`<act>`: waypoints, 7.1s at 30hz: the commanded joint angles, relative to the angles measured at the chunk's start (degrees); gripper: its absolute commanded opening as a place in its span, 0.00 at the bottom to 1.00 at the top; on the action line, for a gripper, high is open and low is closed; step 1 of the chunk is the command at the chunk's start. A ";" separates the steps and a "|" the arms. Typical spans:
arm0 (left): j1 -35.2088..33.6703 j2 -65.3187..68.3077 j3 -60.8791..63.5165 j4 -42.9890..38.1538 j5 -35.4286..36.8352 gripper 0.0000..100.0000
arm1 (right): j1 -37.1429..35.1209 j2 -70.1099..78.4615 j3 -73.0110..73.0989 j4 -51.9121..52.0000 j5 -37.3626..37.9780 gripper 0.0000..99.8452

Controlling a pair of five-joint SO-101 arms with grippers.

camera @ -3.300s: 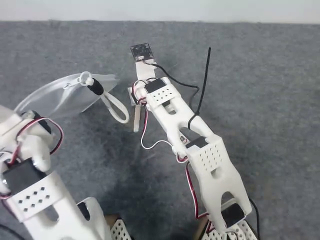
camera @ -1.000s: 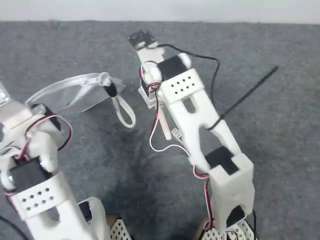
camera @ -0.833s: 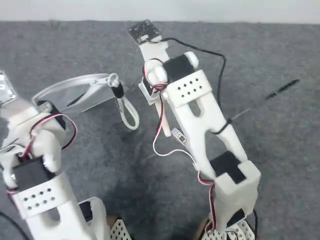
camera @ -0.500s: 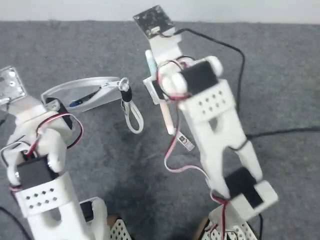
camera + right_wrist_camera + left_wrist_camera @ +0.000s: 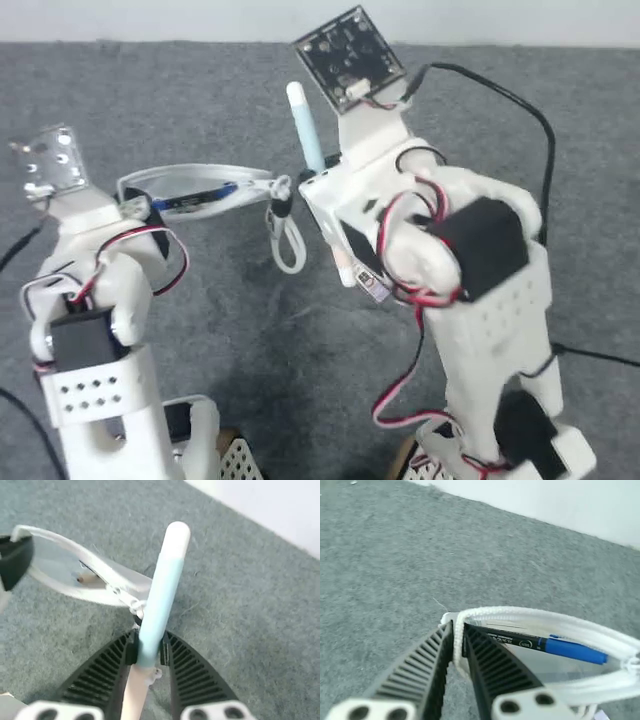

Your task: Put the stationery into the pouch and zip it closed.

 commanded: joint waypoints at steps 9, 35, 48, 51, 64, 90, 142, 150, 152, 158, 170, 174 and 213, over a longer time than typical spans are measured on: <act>3.87 0.88 -0.40 -0.70 -1.76 0.01 | -10.42 -10.42 -0.53 2.51 -0.62 0.01; 3.78 0.88 0.84 -0.62 -1.76 0.01 | -18.51 -16.92 5.63 1.10 -0.18 0.01; 3.78 0.88 0.84 -0.53 -1.76 0.01 | -18.24 -17.01 21.54 -16.22 -0.26 0.01; 3.78 0.88 0.84 -0.53 -1.76 0.01 | -18.24 -17.01 21.54 -20.35 -0.35 0.01; 3.78 0.88 0.92 -0.53 -1.76 0.01 | -12.97 -17.01 33.14 -49.63 -0.44 0.01; 3.78 0.88 1.71 -0.88 -1.85 0.01 | -7.78 -17.01 79.21 -108.35 -0.09 0.01; 3.78 0.88 1.80 -0.79 -1.85 0.01 | -9.89 9.80 85.80 -175.60 5.10 0.01; 2.81 0.88 1.80 -0.70 -1.85 0.01 | -9.98 12.79 90.11 -180.88 5.63 0.01; 1.05 0.88 1.80 -0.88 -1.67 0.01 | -10.15 12.79 91.96 -181.67 5.71 0.01; -0.53 0.88 1.89 -0.88 -1.58 0.01 | -11.74 12.79 96.35 -181.14 6.07 0.01; -0.53 0.88 1.89 -0.79 -1.67 0.01 | -12.09 5.05 96.35 -160.13 6.15 0.01; -0.53 0.88 1.89 -0.79 -1.67 0.01 | -12.00 -2.68 94.51 -140.53 6.15 0.01; -0.62 0.88 2.68 -0.88 -1.67 0.01 | -15.16 -29.49 84.75 -82.33 14.33 0.26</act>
